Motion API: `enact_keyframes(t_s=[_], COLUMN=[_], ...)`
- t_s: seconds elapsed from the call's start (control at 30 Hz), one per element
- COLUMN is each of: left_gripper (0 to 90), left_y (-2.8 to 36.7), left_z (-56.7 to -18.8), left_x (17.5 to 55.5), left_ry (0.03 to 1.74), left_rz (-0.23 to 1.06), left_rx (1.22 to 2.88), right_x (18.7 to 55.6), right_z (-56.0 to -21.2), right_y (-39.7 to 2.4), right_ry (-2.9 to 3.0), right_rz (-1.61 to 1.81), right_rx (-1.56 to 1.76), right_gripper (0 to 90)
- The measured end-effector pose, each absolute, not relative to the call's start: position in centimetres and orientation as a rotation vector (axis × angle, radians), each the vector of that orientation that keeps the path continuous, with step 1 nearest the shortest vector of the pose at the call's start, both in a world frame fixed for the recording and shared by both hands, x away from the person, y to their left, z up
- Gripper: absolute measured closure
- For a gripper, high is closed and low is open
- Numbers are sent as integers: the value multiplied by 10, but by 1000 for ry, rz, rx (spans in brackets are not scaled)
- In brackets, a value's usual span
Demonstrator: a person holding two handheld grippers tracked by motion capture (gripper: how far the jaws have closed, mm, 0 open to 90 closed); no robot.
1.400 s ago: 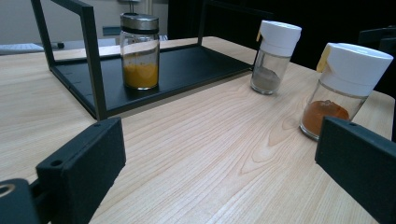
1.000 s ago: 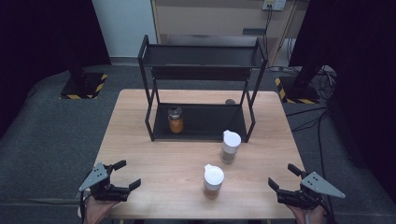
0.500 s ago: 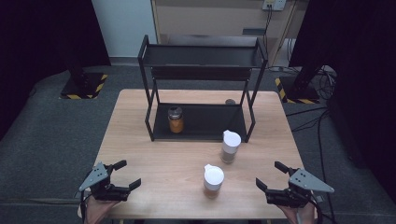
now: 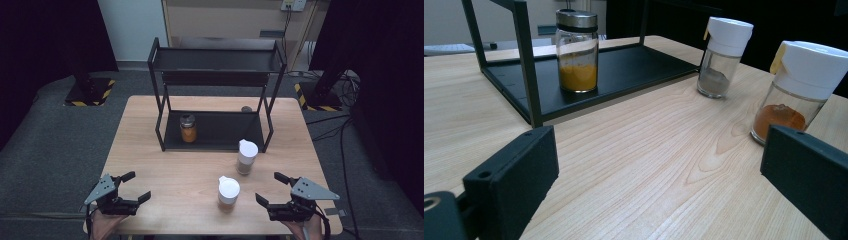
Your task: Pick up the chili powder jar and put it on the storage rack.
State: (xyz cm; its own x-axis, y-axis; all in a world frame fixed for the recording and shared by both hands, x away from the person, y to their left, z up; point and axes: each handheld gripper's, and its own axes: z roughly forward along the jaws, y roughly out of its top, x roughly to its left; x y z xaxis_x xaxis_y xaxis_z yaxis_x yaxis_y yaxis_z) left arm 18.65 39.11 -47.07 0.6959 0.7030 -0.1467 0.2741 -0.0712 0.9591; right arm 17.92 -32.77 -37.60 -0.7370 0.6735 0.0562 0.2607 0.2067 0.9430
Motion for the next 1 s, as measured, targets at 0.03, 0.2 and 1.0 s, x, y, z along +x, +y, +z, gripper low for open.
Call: enact_keyframes(t_s=[0.03, 0.2, 1.0], left_gripper=[15, 15, 15], left_y=[391, 391, 392], left_z=[-471, -471, -471], left_x=[187, 186, 187], left_ry=[802, 801, 797], left_rz=[424, 425, 418], left_rx=[1652, 1652, 1652], right_x=[180, 187, 220], right_z=[-375, -373, -392], right_y=[-325, -311, -257], right_ry=[2127, 2170, 2319], right_rz=[1546, 1563, 1520], right_rx=[860, 812, 783], right_gripper=[93, 94, 103])
